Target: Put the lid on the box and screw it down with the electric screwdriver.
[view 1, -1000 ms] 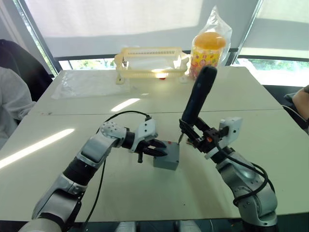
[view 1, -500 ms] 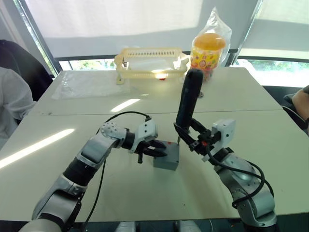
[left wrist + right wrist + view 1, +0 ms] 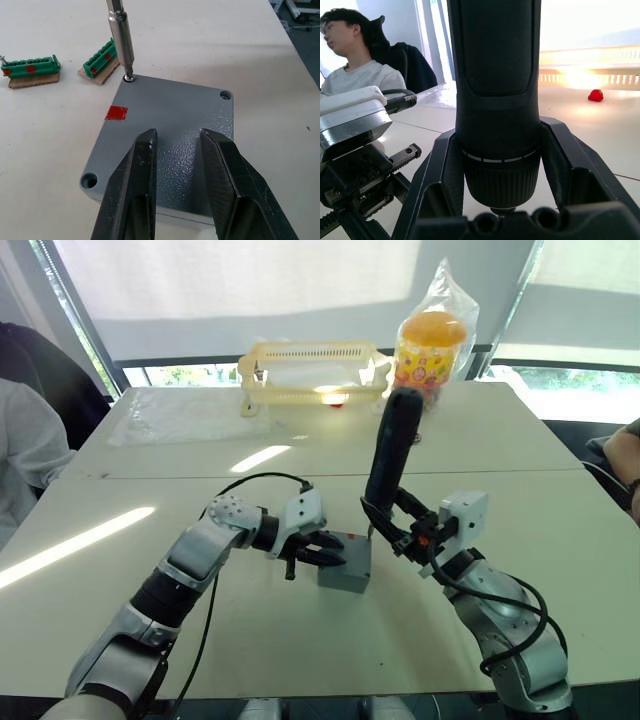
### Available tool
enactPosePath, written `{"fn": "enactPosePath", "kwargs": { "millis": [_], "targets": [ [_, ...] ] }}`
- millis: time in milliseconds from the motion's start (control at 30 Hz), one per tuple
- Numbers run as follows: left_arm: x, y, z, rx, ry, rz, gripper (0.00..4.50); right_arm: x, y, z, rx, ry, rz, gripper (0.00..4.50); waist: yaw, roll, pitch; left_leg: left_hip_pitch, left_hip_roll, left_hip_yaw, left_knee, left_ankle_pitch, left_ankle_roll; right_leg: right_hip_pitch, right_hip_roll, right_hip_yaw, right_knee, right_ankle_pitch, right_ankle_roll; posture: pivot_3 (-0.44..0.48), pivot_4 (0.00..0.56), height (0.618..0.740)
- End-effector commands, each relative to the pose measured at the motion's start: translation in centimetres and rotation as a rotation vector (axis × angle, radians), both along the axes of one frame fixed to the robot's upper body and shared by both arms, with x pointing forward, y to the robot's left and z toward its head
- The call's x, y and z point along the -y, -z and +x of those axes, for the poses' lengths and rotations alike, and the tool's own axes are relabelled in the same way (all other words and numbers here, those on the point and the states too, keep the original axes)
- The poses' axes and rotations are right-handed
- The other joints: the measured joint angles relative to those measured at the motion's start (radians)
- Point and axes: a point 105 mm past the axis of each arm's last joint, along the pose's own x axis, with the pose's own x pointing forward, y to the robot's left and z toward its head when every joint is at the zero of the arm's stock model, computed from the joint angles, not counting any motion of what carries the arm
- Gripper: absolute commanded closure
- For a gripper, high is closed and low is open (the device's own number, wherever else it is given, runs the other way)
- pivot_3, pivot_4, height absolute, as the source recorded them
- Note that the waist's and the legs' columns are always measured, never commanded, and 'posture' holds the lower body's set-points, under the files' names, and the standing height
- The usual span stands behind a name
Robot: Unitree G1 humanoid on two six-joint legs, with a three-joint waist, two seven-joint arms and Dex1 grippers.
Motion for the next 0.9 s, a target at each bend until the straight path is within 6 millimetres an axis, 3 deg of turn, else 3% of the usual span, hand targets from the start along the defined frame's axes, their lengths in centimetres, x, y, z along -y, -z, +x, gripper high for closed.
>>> {"fn": "enactPosePath", "kwargs": {
  "millis": [33,367,900],
  "targets": [
    [0.1,0.3,-0.2,-0.004,0.001,0.012,3.17,-0.1,3.1,0.3,-0.122,0.006,-0.028,2.74,0.000,0.000,0.000,0.001,0.000,0.000,0.000,0.000,0.000,0.001,0.000,0.000,0.000,0.000,0.000,0.000,0.150,0.740],
    [0.0,0.2,-0.2,-0.004,-0.002,0.011,3.17,-0.8,4.0,0.3,-0.131,-0.020,-0.029,2.74,0.000,-0.001,-0.001,0.006,0.000,0.000,-0.001,0.000,0.000,0.006,0.000,0.000,-0.001,-0.003,-0.003,0.000,0.150,0.740],
    [-0.1,0.3,-0.4,-0.005,-0.002,0.013,3.17,-0.3,6.0,-0.1,-0.192,-0.008,-0.046,2.74,0.000,-0.006,-0.006,0.010,0.000,0.000,-0.003,-0.001,0.000,0.009,-0.001,0.000,-0.001,-0.006,-0.005,0.000,0.150,0.740]
  ]
}}
